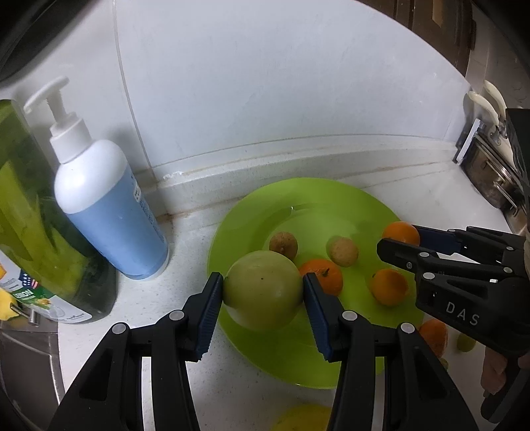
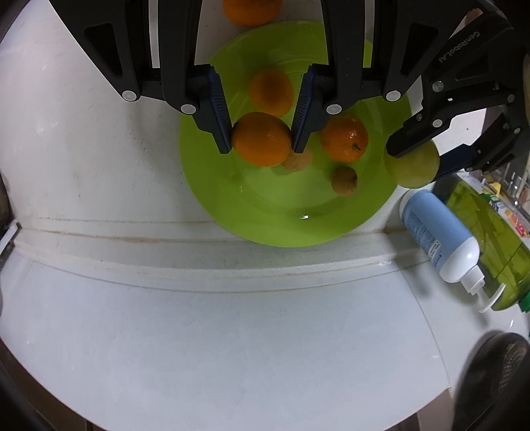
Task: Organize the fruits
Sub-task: 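Lower both fruits onto the plate and open both tools, then withdraw both open tools from the plate toward the remaining fruits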
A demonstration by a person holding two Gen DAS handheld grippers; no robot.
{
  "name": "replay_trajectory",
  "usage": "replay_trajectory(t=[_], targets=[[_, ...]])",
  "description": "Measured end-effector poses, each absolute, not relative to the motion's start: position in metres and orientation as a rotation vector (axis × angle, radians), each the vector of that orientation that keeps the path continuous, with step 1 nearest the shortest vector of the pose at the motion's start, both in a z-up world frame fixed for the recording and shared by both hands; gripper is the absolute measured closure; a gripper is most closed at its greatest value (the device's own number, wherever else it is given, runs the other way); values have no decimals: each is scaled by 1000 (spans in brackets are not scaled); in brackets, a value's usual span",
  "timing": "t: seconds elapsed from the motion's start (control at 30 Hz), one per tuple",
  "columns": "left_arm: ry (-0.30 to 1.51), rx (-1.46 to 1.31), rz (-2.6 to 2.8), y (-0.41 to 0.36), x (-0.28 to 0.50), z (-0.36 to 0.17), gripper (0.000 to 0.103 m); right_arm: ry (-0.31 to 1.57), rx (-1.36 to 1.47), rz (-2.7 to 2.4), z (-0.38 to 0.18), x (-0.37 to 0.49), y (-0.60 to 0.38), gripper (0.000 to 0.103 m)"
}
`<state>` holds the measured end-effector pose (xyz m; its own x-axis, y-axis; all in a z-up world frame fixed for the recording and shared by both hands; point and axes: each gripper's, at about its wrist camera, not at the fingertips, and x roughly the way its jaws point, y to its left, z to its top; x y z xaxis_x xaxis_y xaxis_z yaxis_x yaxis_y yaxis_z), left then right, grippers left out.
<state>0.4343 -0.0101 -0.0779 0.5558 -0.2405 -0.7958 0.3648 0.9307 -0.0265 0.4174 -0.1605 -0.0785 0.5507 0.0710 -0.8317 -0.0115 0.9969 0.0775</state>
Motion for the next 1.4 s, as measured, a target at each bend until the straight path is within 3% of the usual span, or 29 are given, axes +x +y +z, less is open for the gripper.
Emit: replay_trajectory(t=[0.77,1.27,1.4], targets=[[855,128,-360,-3,407,-50,54,914,63,96,-58,401,-161,65],[773,99,-329,17,341,-12,44,777,77,105,-14,335,-155,64],[764,87,-309,22,327,-5,39,739,75,100,-3,316,-152,59]])
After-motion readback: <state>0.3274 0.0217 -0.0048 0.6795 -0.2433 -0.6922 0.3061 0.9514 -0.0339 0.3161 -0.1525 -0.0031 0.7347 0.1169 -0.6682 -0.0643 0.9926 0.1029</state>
